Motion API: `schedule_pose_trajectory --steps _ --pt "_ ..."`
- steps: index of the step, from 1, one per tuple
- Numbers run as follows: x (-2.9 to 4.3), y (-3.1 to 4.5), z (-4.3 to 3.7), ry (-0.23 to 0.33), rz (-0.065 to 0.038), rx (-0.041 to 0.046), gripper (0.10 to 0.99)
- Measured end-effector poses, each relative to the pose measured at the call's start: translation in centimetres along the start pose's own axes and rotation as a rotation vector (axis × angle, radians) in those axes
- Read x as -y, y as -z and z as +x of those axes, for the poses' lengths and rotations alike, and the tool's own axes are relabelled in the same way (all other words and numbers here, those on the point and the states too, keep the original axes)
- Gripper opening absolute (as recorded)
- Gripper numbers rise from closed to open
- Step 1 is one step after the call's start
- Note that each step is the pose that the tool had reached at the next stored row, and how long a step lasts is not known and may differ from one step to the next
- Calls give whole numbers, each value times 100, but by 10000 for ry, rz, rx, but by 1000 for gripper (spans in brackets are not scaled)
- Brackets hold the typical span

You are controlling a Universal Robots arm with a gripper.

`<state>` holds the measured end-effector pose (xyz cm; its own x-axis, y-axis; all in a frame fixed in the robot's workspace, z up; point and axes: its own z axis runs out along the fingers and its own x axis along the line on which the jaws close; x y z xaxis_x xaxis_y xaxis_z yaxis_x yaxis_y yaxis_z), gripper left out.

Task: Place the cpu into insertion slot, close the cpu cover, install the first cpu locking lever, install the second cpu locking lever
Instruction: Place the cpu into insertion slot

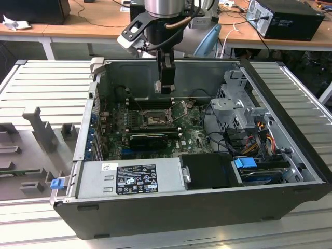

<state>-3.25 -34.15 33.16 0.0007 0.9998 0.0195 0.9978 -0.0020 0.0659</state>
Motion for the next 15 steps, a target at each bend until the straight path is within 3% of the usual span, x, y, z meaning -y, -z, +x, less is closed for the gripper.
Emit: schedule_pose_trajectory --steps 15 --pt "9 -136 -3 -2 70 0 541"
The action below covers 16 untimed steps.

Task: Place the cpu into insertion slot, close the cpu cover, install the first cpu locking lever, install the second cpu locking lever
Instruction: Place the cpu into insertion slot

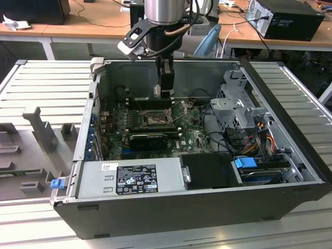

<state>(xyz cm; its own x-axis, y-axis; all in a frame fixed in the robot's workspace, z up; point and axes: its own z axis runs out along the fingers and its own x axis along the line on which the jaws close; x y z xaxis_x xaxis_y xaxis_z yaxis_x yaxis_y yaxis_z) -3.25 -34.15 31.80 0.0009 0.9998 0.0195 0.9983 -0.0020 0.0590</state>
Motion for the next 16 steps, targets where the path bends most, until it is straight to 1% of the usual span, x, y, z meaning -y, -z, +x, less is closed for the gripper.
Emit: schedule_pose_trajectory --steps 2,5,8,16 --pt "2 -34 -1 0 28 1 541" --pt "4 -63 -1 0 49 1 541" --pt "9 -160 -3 -1 102 0 541" --pt "19 -322 -6 -5 267 2 541"
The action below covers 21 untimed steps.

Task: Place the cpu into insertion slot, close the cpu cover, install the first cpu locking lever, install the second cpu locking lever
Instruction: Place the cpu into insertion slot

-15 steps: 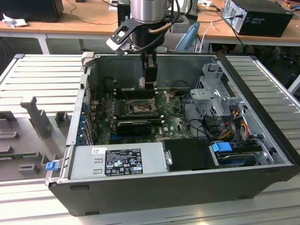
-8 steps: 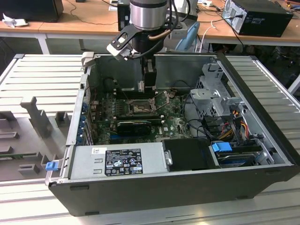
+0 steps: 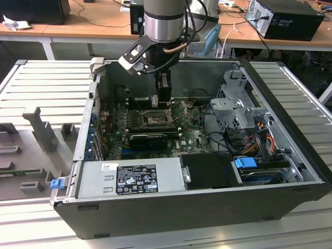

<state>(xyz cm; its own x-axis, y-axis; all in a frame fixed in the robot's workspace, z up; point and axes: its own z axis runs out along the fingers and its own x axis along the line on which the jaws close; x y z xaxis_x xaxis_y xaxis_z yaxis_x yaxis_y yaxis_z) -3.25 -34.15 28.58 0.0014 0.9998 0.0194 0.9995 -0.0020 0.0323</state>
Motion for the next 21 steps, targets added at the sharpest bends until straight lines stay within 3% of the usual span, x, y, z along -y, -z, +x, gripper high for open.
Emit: schedule_pose_trajectory --steps 10,17,21 --pt "2 -84 -2 0 53 -1 541" --pt "6 -209 -4 -3 270 0 541" --pt "9 -290 -5 -5 285 -1 541"
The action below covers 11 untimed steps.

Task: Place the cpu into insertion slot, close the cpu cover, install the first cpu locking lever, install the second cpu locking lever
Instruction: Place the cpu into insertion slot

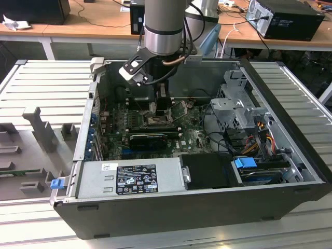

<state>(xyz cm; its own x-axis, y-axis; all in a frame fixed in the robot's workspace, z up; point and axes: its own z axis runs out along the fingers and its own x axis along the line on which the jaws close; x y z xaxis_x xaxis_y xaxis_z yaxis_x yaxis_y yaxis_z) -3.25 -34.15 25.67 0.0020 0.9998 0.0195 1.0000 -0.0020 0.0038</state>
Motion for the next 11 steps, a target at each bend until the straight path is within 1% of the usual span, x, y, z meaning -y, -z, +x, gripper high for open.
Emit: schedule_pose_trajectory --steps 2,4,6,8,11 --pt "-2 -45 1 0 0 -1 541" --pt "-7 -72 8 0 0 0 541" --pt "-27 -119 48 2 -1 0 541" --pt "-28 -155 74 19 1 0 541" --pt "-27 -261 154 92 1 -2 541"
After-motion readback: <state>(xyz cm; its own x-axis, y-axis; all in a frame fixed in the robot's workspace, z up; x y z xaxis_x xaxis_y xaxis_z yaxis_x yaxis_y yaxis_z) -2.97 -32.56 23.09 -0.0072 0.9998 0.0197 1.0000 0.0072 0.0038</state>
